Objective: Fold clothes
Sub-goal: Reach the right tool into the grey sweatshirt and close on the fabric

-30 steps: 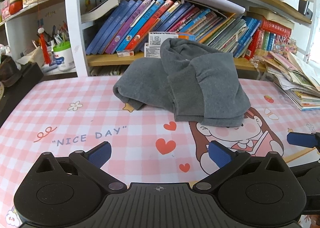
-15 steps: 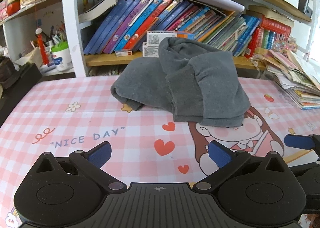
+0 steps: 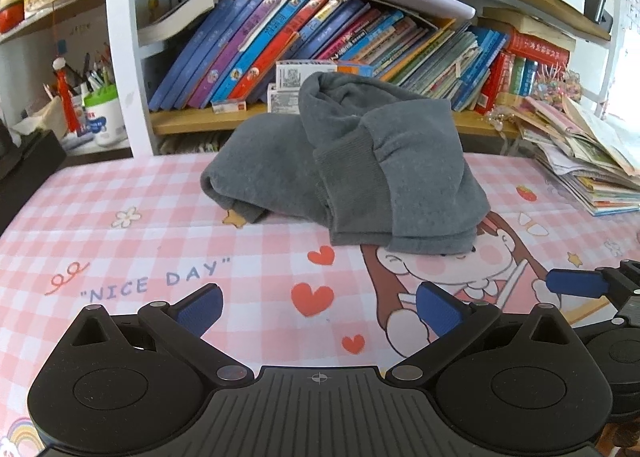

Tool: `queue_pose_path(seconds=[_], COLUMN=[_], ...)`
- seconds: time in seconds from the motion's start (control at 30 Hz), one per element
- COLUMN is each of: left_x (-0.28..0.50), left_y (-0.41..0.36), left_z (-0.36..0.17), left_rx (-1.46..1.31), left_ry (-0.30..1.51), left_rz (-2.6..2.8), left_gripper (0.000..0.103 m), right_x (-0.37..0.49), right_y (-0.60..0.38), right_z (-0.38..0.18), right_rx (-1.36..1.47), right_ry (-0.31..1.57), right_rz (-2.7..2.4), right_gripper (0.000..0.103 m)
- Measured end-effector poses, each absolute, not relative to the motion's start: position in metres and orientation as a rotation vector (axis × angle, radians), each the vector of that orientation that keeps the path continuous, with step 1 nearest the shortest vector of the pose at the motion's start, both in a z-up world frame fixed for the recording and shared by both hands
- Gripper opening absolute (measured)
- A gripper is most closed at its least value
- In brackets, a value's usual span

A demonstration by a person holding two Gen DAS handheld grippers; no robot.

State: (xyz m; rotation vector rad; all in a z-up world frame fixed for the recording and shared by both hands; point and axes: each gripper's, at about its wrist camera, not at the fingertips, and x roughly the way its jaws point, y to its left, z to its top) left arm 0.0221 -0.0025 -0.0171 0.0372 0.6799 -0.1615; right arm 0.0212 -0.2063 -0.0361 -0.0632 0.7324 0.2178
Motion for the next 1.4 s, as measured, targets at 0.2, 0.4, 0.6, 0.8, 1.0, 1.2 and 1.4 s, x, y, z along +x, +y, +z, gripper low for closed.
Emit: queue_pose_path(seconds=[0.2, 0.4, 0.6, 0.8, 1.0, 1.2, 1.4], left_x=[0.033, 0.060, 0.077, 0.072, 0.055, 0.040, 0.028], left_y=[-0.001, 0.007, 0.022, 0.036, 0.048, 0.055, 0.047], left_z=[-0.010, -0.004, -0.002, -0.006, -0.005, 0.002, 0.006], left_rx=[0.079, 0.073, 0.031, 0.018, 0.000, -0.027, -0.045], left_ry=[0.605, 0.623, 0.649, 0.683, 0.692, 0.660, 0.649], left_rz=[-0.155, -0.173, -0.201, -0.171, -0.174, -0.217, -0.318], left_gripper=[0.103, 0.103, 0.103, 0.103, 0.103, 0.103, 0.103], right_x=[0.039, 0.069, 0.107, 0.143, 0.152, 0.100, 0.041], right_y=[-0.210, -0.205, -0.196, -0.173, -0.176, -0.211, -0.248], right_z=[-0.034, -0.029, -0.032, -0.044, -0.053, -0.043, -0.030], right_rx=[-0.018, -0.082, -0.127, -0.202, -0.215, -0.078, 0.036], right_ry=[0.725, 0.699, 0.722, 0.748, 0.770, 0.824, 0.869], right_rz=[0.241, 0.251, 0.294, 0.313, 0.258, 0.322, 0.339], right_gripper=[0.097, 0.092, 0.092, 0.092, 0.048, 0.021, 0.021])
